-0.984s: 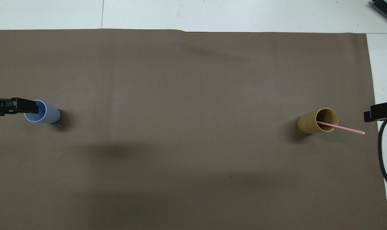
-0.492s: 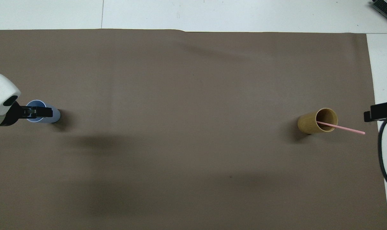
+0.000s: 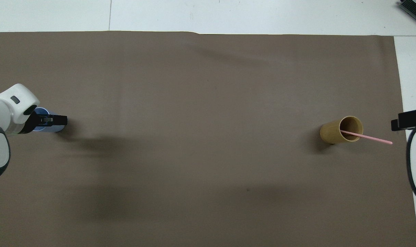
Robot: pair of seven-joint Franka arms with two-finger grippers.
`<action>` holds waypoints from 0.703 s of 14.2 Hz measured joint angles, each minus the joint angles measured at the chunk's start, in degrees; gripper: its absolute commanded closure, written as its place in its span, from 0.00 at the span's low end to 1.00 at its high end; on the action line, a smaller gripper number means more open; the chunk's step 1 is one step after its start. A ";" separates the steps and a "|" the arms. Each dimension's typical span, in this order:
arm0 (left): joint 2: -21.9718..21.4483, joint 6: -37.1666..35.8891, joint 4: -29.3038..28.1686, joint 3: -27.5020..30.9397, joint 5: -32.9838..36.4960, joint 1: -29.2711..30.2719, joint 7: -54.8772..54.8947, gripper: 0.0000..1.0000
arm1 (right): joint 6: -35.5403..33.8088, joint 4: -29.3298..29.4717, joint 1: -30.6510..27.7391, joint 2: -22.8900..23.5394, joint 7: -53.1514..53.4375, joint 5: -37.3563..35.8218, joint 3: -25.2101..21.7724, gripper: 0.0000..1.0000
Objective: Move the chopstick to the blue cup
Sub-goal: 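Reach the left gripper to the blue cup and grasp it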
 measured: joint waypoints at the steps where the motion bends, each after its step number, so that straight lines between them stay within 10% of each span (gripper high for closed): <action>1: 0.65 0.81 -0.01 0.00 0.02 0.00 0.10 0.00 | 0.00 0.00 0.00 0.00 0.00 0.00 0.00 0.00; 10: 2.12 2.30 -0.01 0.12 0.24 0.35 2.72 0.35 | 0.00 0.00 0.00 0.00 0.00 0.00 0.00 0.00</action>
